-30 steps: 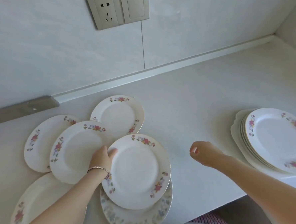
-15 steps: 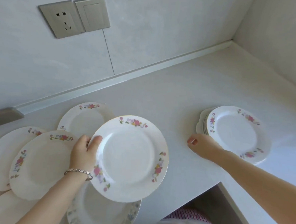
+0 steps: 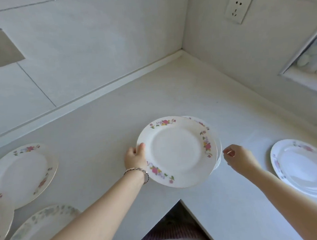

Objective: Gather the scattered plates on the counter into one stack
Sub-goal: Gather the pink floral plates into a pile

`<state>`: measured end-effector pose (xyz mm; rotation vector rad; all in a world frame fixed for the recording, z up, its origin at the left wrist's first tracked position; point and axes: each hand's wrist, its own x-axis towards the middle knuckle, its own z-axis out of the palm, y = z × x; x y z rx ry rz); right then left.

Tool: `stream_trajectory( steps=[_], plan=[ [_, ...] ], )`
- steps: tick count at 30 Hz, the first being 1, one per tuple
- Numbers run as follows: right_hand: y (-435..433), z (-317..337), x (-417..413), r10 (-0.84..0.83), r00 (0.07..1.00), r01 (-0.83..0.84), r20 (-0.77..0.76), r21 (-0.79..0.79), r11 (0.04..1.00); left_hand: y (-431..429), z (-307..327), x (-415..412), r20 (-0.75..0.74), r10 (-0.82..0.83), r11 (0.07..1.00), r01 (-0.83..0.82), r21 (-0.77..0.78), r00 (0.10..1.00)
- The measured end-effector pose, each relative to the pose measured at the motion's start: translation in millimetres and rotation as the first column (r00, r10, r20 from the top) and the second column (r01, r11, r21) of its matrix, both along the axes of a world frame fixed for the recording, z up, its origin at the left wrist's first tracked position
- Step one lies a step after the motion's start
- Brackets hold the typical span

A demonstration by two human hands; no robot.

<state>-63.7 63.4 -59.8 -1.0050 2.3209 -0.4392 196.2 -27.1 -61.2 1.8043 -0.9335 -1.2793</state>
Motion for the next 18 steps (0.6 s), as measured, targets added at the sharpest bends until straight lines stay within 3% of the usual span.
stream_trajectory(
  steps=[6, 10, 12, 14, 18],
  plan=[
    [13.2, -13.8, -32.5, -0.069, 0.996, 0.069, 0.063, 0.010, 0.998, -15.8, -13.0, -57.2, 0.133, -0.085, 0.996, 0.080, 0.041, 0.987],
    [13.4, -20.2, -39.0, -0.077, 0.992, 0.076, 0.095, 0.016, 0.997, -20.6, -25.7, -62.8, 0.185, -0.096, 0.995, 0.088, 0.054, 0.978],
    [13.1, -22.5, -40.1, -0.080, 0.992, 0.078, 0.098, 0.023, 0.997, -23.3, -32.5, -58.1, 0.254, -0.182, 0.983, 0.168, 0.077, 0.950],
    [13.0, -24.7, -39.2, -0.079, 0.992, 0.076, 0.100, 0.030, 0.997, -26.2, -36.4, -50.0, 0.374, -0.337, 0.941, 0.300, 0.154, 0.864],
    [9.8, -28.0, -34.5, -0.062, 0.993, 0.058, 0.100, 0.049, 0.997, -33.6, -36.5, -36.9, 0.559, -0.570, 0.817, 0.491, 0.303, 0.603]
  ],
)
